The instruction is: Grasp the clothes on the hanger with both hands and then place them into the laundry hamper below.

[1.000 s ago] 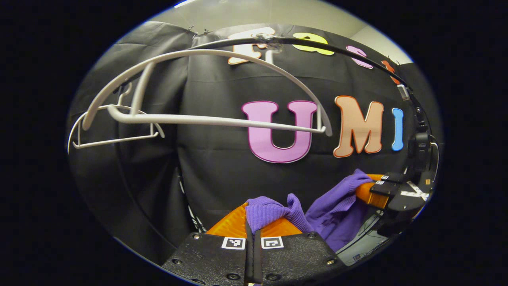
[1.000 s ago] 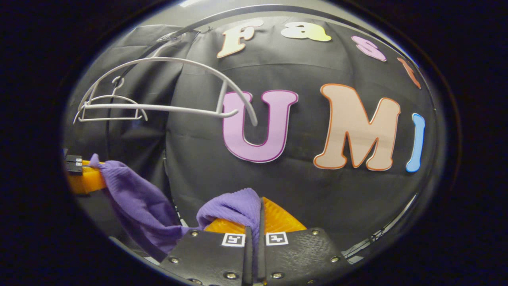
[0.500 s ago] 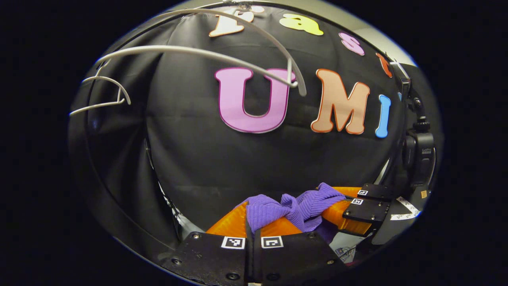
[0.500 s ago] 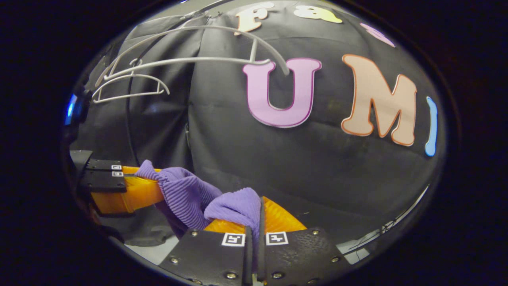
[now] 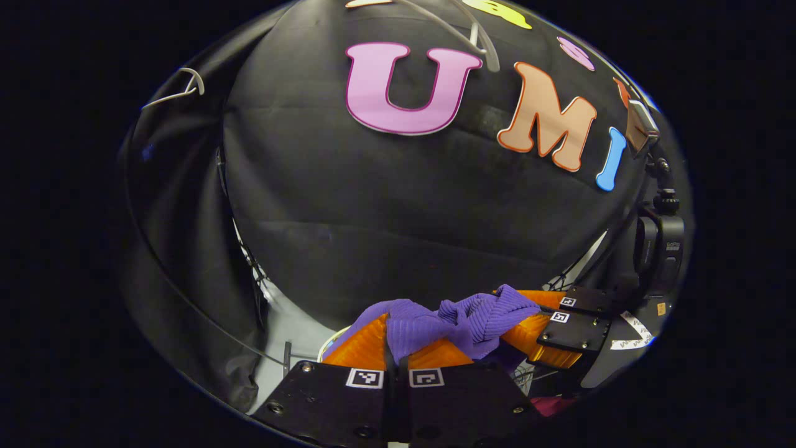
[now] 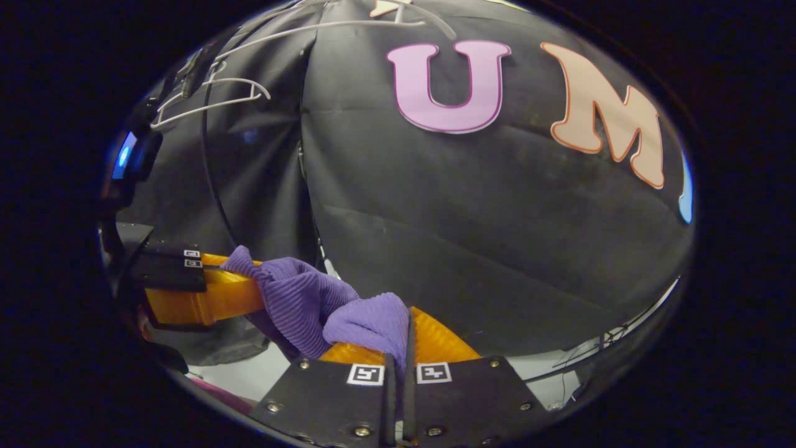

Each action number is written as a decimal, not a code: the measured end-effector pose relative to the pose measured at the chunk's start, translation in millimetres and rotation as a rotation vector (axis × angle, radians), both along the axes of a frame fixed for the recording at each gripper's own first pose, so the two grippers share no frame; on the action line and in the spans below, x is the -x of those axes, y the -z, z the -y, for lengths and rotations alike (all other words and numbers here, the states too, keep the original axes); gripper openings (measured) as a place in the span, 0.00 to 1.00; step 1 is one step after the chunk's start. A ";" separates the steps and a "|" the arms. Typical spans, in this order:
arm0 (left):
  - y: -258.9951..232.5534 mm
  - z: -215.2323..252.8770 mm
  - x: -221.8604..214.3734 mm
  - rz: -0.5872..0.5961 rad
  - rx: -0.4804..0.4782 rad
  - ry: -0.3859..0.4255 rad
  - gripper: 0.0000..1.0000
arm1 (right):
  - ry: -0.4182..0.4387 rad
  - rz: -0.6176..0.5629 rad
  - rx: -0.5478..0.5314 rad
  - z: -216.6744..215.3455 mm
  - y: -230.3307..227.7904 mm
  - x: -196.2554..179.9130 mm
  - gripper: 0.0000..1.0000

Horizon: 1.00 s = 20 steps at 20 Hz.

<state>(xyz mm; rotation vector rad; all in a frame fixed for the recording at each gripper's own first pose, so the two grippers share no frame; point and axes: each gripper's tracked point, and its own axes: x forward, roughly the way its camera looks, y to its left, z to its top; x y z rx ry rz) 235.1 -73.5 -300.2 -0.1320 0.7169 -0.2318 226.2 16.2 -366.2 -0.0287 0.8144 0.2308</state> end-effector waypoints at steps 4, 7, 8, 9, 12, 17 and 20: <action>25.8 0.8 16.8 -0.092 -0.008 0.025 0.01 | -0.030 -0.096 0.013 2.2 19.6 23.1 0.05; 37.3 8.1 21.5 -0.153 -0.006 0.029 0.02 | -0.050 -0.165 0.031 4.1 33.8 36.3 0.05; 41.4 9.1 22.7 -0.171 -0.009 0.028 0.03 | -0.054 -0.193 0.036 4.2 37.2 40.1 0.05; 46.2 8.9 25.5 -0.192 -0.013 0.028 0.03 | -0.058 -0.211 0.039 4.2 40.6 43.5 0.05; 55.8 10.1 36.0 -0.239 -0.012 0.030 0.05 | -0.075 -0.262 0.050 4.2 51.5 50.9 0.08; 63.5 8.3 45.4 -0.291 0.030 0.015 0.20 | -0.101 -0.347 0.034 -0.8 63.6 68.8 0.22; 63.4 4.9 42.9 -0.277 0.022 0.012 0.35 | -0.103 -0.338 0.029 0.0 65.4 68.7 0.25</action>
